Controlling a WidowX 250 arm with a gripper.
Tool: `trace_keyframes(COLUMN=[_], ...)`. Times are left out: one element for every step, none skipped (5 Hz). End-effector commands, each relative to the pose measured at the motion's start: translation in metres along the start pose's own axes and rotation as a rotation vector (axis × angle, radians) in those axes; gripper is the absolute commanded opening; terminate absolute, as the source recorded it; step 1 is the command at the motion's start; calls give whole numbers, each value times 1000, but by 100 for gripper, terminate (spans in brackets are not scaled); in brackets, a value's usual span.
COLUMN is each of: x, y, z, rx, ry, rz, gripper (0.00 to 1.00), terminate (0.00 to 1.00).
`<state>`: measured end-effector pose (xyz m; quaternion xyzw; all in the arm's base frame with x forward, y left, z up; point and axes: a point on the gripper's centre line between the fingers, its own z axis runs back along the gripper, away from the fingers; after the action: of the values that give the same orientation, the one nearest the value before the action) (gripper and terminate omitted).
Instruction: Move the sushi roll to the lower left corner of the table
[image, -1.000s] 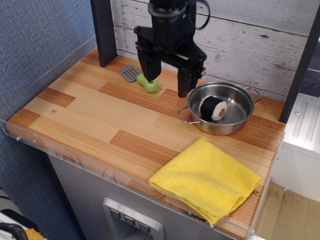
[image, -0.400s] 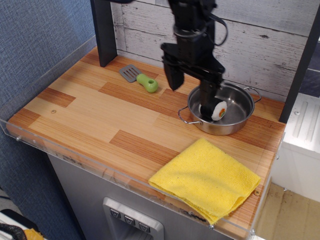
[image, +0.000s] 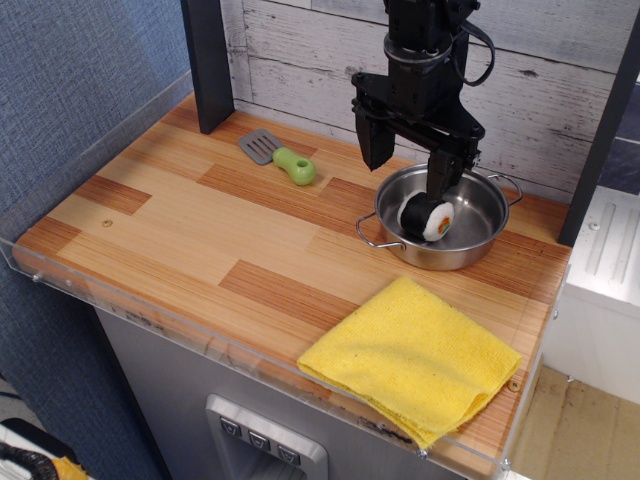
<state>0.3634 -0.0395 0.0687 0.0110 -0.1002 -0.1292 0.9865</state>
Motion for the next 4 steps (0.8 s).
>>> trace_keyframes(x=[10, 10, 10, 9], y=[-8, -15, -19, -26], z=[9, 3, -3, -13], rx=[16, 10, 4, 2], ry=[-36, -29, -20, -9], rz=[-14, -22, -29, -37], gripper=[100, 100, 100, 100], terminate=[0, 0, 0, 0])
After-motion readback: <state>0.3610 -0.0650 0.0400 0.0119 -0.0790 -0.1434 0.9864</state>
